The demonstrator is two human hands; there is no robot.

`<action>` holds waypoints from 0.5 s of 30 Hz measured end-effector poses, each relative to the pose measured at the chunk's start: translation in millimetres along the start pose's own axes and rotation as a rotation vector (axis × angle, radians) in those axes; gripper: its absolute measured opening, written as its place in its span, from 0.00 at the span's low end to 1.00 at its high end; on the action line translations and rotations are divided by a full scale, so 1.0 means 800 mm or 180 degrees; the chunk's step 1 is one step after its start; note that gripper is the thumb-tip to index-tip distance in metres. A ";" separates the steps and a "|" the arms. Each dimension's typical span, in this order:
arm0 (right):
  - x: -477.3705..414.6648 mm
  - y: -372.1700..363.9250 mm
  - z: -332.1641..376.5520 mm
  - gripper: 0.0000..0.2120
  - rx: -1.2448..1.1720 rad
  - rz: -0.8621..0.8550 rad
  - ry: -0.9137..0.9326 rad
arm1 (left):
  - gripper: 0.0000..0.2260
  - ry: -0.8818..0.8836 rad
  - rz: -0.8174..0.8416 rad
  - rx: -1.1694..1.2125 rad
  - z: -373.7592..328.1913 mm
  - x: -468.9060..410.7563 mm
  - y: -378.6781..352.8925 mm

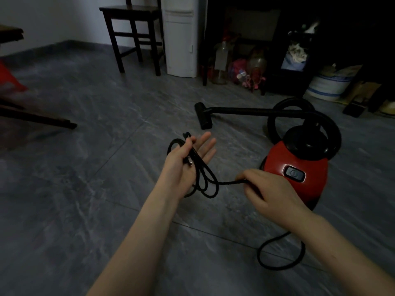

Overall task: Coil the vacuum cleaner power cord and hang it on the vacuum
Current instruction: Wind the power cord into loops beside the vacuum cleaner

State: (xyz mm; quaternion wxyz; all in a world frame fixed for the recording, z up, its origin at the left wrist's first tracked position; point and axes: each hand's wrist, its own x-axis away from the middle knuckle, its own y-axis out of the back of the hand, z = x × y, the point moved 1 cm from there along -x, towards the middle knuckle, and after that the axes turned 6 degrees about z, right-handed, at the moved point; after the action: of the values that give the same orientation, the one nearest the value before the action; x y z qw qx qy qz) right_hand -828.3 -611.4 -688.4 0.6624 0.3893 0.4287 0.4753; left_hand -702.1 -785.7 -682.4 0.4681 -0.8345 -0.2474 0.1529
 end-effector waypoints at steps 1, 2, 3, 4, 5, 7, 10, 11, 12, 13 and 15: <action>-0.001 0.001 0.002 0.12 -0.0111 -0.0056 0.0013 | 0.11 -0.0019 -0.0010 0.0024 0.000 0.001 -0.001; -0.001 0.001 0.001 0.10 -0.0282 -0.0113 -0.0054 | 0.11 -0.0042 -0.0020 0.0076 -0.002 0.001 -0.002; -0.001 0.000 0.000 0.10 -0.0472 -0.0141 -0.0182 | 0.11 -0.0071 -0.0036 0.0140 -0.004 0.001 -0.004; 0.000 0.000 -0.002 0.08 -0.0650 -0.0133 -0.0324 | 0.11 -0.0101 -0.0053 0.0199 -0.006 0.001 -0.004; 0.001 -0.002 -0.004 0.07 -0.0812 -0.0112 -0.0455 | 0.11 -0.0126 -0.0077 0.0242 -0.008 0.001 -0.004; 0.002 -0.006 -0.008 0.02 -0.1213 -0.0192 -0.0690 | 0.11 -0.0147 -0.0149 0.0277 -0.011 0.001 -0.003; 0.002 -0.012 -0.019 0.03 -0.2029 -0.0569 -0.1090 | 0.11 -0.0161 -0.0271 0.0293 -0.008 0.001 -0.001; 0.001 -0.015 -0.024 0.07 -0.2370 -0.0645 -0.1231 | 0.10 -0.0171 -0.0314 0.0294 -0.006 0.000 0.000; 0.001 -0.017 -0.028 0.10 -0.2647 -0.0660 -0.1332 | 0.10 -0.0190 -0.0350 0.0287 -0.004 0.000 0.000; 0.002 -0.018 -0.031 0.10 -0.2750 -0.0618 -0.1357 | 0.10 -0.0221 -0.0377 0.0286 -0.003 -0.001 0.001; 0.004 -0.017 -0.032 0.09 -0.2443 -0.0470 -0.1217 | 0.10 -0.0308 -0.0397 0.0346 -0.005 -0.002 0.001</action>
State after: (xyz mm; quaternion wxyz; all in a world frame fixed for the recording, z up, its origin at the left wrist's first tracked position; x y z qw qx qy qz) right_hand -847.3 -608.8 -710.1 0.8588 0.1641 0.1172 0.4709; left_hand -701.3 -789.7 -681.3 0.5088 -0.7825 -0.3124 0.1769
